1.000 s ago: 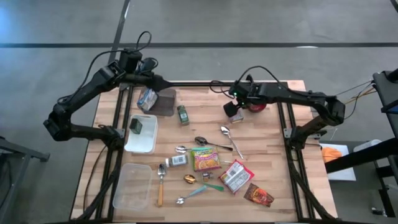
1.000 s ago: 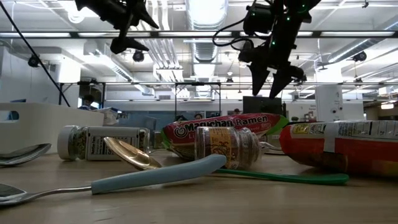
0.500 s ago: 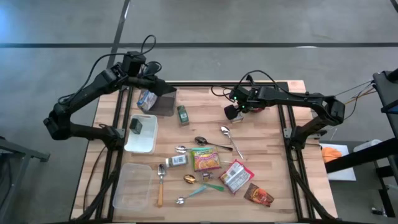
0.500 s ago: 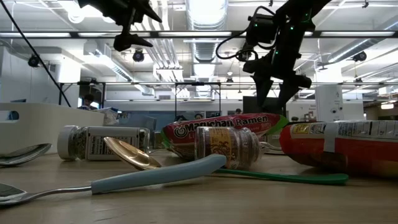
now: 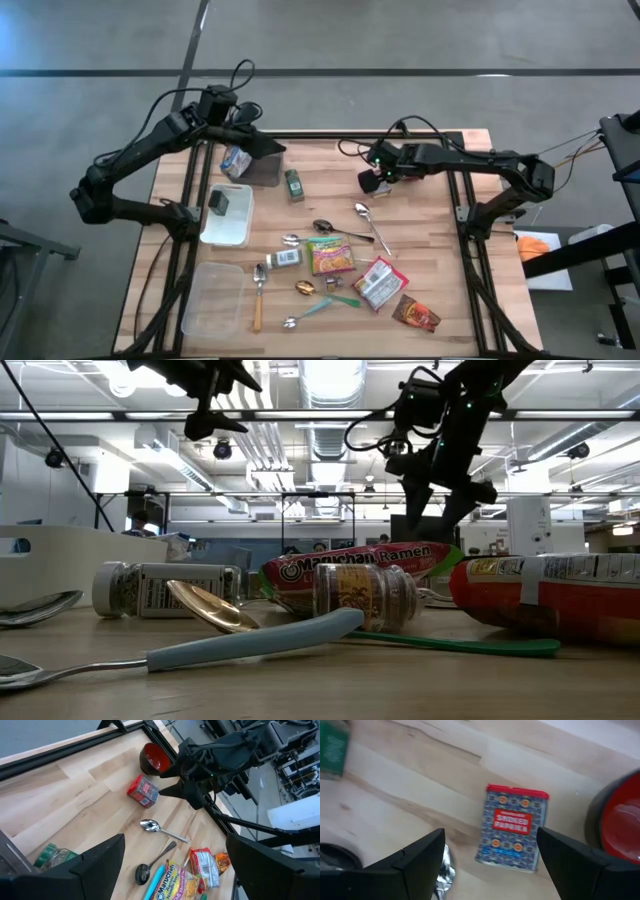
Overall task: Pick & Place Food Item
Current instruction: Put the red seasoning can into the white bin
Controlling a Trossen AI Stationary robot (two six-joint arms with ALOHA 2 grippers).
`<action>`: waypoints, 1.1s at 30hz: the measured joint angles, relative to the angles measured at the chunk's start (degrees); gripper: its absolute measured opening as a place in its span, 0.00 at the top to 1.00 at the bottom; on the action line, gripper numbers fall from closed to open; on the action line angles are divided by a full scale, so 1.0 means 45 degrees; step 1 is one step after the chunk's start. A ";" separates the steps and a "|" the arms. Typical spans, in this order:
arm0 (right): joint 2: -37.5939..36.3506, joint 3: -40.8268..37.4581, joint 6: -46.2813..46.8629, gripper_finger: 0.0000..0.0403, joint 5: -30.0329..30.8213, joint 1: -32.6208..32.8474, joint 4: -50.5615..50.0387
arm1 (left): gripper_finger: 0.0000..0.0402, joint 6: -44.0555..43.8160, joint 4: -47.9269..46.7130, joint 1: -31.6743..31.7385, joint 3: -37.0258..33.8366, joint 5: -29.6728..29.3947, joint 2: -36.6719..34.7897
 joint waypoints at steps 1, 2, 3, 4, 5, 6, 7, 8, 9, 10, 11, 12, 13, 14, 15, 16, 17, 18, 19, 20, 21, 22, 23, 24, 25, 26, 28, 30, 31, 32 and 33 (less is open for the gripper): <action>0.0000 -0.0013 -0.0018 0.23 -0.0021 0.0003 0.0051 | 0.13 0.0000 0.0000 -0.0035 0.0000 0.0000 0.0000; 0.0000 -0.0022 -0.0012 0.23 -0.0037 -0.0001 0.0127 | 0.13 0.0000 -0.0004 -0.0042 -0.0004 -0.0001 0.0000; 0.0000 -0.0022 -0.0007 0.23 -0.0064 -0.0011 0.0205 | 0.13 0.0000 0.0000 -0.0059 -0.0005 0.0002 0.0000; 0.0000 -0.0022 0.0001 0.23 -0.0059 -0.0015 0.0231 | 0.13 0.0000 -0.0005 -0.0091 -0.0005 0.0000 0.0005; 0.0000 -0.0027 0.0074 0.23 -0.0059 -0.0015 0.0231 | 0.13 0.0000 0.0000 -0.0114 -0.0005 0.0000 0.0005; 0.0000 -0.0027 0.0189 0.23 -0.0064 -0.0015 0.0222 | 0.13 0.0006 0.0000 -0.0137 -0.0005 -0.0003 0.0005; 0.0000 -0.0031 0.0382 0.23 -0.0064 -0.0010 0.0222 | 0.13 0.0040 -0.0005 -0.0167 -0.0010 -0.0004 0.0005; 0.0000 -0.0038 0.0568 0.23 -0.0067 -0.0010 0.0227 | 0.13 0.0104 -0.0005 -0.0219 -0.0010 -0.0005 0.0005; 0.0000 -0.0058 0.0704 0.23 -0.0079 -0.0010 0.0222 | 0.13 0.0164 -0.0005 -0.0261 -0.0010 -0.0002 0.0005; 0.0002 -0.0076 0.0747 0.23 -0.0099 -0.0010 0.0195 | 0.13 0.0206 -0.0005 -0.0296 -0.0010 0.0000 0.0005; 0.0005 -0.0083 0.0745 0.23 -0.0109 -0.0010 0.0165 | 0.13 0.0249 -0.0005 -0.0339 -0.0010 0.0000 0.0005; 0.0005 -0.0096 0.0741 0.22 -0.0146 -0.0010 0.0164 | 0.13 0.0267 -0.0005 -0.0362 -0.0010 0.0002 0.0005; 0.0005 -0.0114 0.0737 0.21 -0.0287 -0.0015 0.0168 | 0.13 0.0304 -0.0005 -0.0384 -0.0010 0.0000 0.0005; 0.0005 -0.0153 0.0712 0.20 -0.0401 -0.0015 0.0189 | 0.13 0.0308 -0.0005 -0.0399 -0.0010 0.0000 0.0005; 0.0005 -0.0207 0.0694 0.17 -0.0529 -0.0010 0.0173 | 0.13 0.0312 -0.0005 -0.0407 -0.0010 -0.0001 0.0005; 0.0005 -0.0266 0.0627 0.15 -0.0584 -0.0010 0.0157 | 0.13 0.0317 -0.0005 -0.0412 -0.0010 -0.0003 0.0005; 0.0005 -0.0319 0.0491 0.11 -0.0614 -0.0010 0.0171 | 0.13 0.0326 -0.0005 -0.0417 -0.0010 -0.0004 0.0005; 0.0005 -0.0386 0.0276 0.08 -0.0670 -0.0010 0.0246 | 0.13 0.0345 -0.0005 -0.0424 -0.0010 0.0000 0.0005; 0.0005 -0.0441 0.0034 0.05 -0.0681 -0.0010 0.0275 | 0.13 0.0345 -0.0005 -0.0426 -0.0010 0.0000 0.0005; 0.0005 -0.0478 -0.0116 0.03 -0.0676 -0.0010 0.0266 | 0.13 0.0345 -0.0005 -0.0430 -0.0010 0.0000 0.0005; 0.0005 -0.0493 -0.0115 0.02 -0.0676 -0.0010 0.0265 | 0.13 0.0345 -0.0007 -0.0445 -0.0010 0.0000 0.0005; 0.0005 -0.0494 -0.0052 0.03 -0.0676 -0.0010 0.0279 | 0.13 0.0345 -0.0005 -0.0456 -0.0010 0.0000 0.0005; 0.0001 -0.0494 -0.0025 0.04 -0.0677 -0.0010 0.0292 | 0.13 0.0345 -0.0005 -0.0460 -0.0010 0.0000 0.0005; 0.0000 -0.0494 -0.0022 0.05 -0.0678 -0.0010 0.0295 | 0.13 0.0345 -0.0005 -0.0467 -0.0010 0.0000 0.0005; 0.0000 -0.0494 -0.0007 0.06 -0.0676 -0.0010 0.0295 | 0.13 0.0345 -0.0010 -0.0489 -0.0010 0.0000 0.0005; 0.0000 -0.0494 0.0022 0.07 -0.0676 -0.0010 0.0295 | 0.13 0.0345 -0.0010 -0.0510 -0.0010 -0.0005 0.0005; 0.0000 -0.0494 0.0004 0.07 -0.0674 -0.0010 0.0292 | 0.13 0.0345 -0.0010 -0.0573 -0.0010 0.0000 0.0005; 0.0000 -0.0500 0.0106 0.08 -0.0671 -0.0010 0.0290 | 0.13 0.0341 -0.0010 -0.0646 -0.0010 -0.0001 0.0005; 0.0000 -0.0503 0.0331 0.08 -0.0667 -0.0010 0.0290 | 0.13 0.0337 -0.0010 -0.0679 -0.0010 -0.0001 0.0005; 0.0005 -0.0503 0.0642 0.08 -0.0661 -0.0010 0.0295 | 0.13 0.0335 -0.0010 -0.0708 -0.0010 -0.0005 0.0005; 0.0025 -0.0503 0.0880 0.08 -0.0612 -0.0010 0.0299 | 0.13 0.0328 -0.0008 -0.0742 -0.0010 -0.0007 0.0005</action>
